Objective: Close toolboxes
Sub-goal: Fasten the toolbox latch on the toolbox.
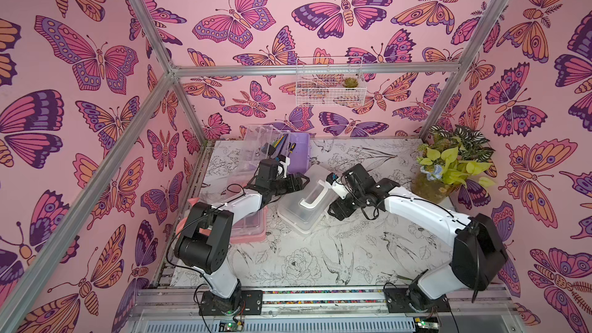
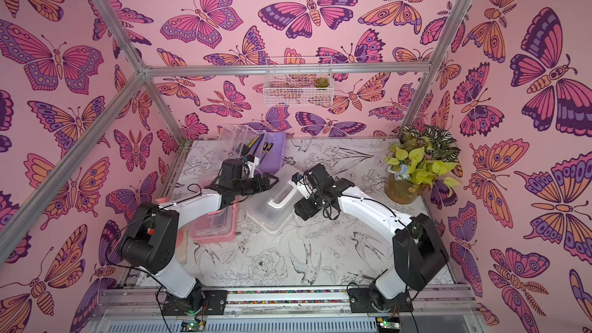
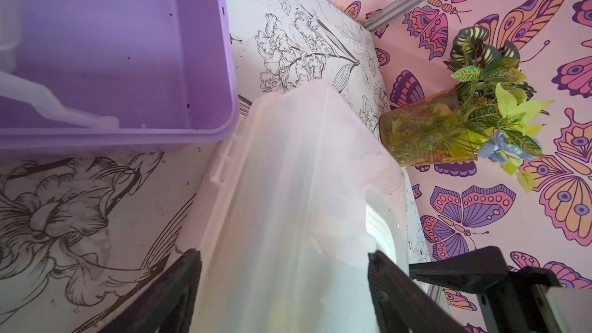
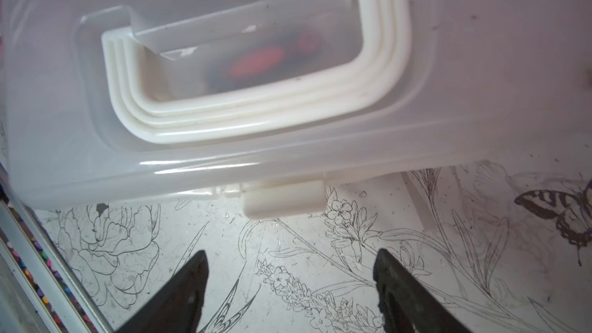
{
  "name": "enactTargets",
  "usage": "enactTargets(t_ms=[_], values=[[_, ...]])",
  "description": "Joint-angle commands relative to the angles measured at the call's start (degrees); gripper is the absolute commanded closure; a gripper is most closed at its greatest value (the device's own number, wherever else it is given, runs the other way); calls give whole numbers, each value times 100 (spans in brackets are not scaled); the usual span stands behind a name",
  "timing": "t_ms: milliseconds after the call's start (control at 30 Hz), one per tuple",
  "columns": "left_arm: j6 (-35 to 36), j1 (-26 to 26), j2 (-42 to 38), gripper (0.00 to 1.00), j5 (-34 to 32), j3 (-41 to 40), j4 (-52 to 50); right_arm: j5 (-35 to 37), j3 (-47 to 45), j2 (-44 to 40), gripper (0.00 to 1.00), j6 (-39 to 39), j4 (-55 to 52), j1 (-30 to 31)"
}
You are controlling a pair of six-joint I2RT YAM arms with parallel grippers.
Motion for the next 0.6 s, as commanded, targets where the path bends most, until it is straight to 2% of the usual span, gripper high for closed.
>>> enactTargets(t_ms=[0,267,400,567], values=[[18,39,-71,16,-46,-5,-161,244,-137,-160,26,693,-13,-18],[-7,43,-14,16,-44,-58,-160,479,-522,-278,41,1372,560,-25],[-12,39,-13,16,-37,-84,-159,290,-461,-82,47,1621,843,-12],[-8,43,-33,16,-53,-119,-160,141,-465,80,50,1775,1148,51]])
